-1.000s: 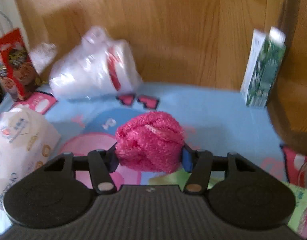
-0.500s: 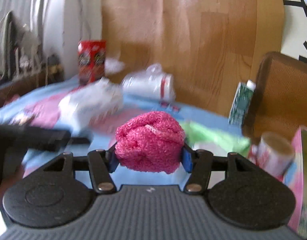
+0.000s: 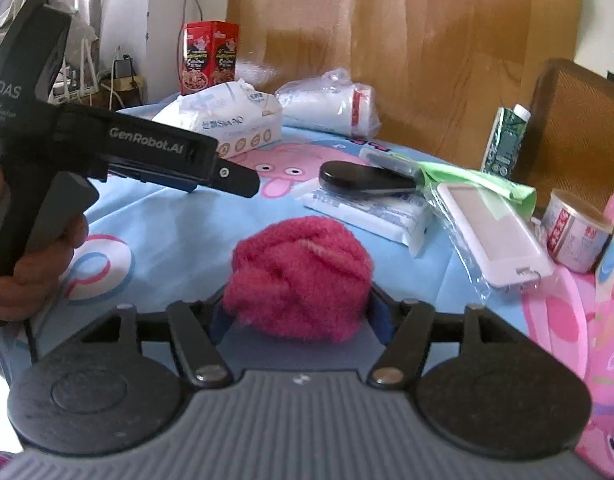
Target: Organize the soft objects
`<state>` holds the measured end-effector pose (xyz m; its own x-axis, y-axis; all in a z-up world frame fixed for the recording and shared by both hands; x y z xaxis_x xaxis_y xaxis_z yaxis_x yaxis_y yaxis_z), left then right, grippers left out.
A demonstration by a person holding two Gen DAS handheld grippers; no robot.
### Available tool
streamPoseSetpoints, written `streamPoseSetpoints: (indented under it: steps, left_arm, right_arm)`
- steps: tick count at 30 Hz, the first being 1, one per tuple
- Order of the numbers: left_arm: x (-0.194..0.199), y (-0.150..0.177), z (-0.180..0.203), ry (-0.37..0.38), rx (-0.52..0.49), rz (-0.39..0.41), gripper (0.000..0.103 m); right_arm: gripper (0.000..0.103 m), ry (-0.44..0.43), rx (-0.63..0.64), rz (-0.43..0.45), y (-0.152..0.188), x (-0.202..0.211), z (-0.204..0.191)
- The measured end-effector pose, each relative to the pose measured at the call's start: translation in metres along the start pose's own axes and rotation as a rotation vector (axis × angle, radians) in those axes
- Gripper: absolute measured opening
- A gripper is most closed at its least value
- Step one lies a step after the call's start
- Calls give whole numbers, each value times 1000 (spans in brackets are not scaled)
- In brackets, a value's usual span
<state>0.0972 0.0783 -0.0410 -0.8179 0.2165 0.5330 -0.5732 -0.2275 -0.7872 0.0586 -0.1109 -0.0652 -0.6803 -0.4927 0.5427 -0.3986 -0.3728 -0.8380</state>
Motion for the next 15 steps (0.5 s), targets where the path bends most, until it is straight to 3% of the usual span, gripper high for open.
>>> streamPoseSetpoints:
  steps: [2,15]
  left_arm:
    - [0,0,-1,2,4,-2,87]
    - [-2,0,0,22,1,-15,87]
  right_arm:
    - [79,3,-19,-4,4,1,2]
    - [84,3,-46,-13,6,0,5]
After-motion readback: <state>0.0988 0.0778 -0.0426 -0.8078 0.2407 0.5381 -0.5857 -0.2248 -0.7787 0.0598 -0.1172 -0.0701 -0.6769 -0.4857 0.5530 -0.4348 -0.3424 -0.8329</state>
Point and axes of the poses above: each gripper's, at about its wrist camera, not at the fingertips, and x roughly against the way its jaws point, z to its right, y to its underside, the point moved 5 cm from there along -x, roughly the way its jaws point
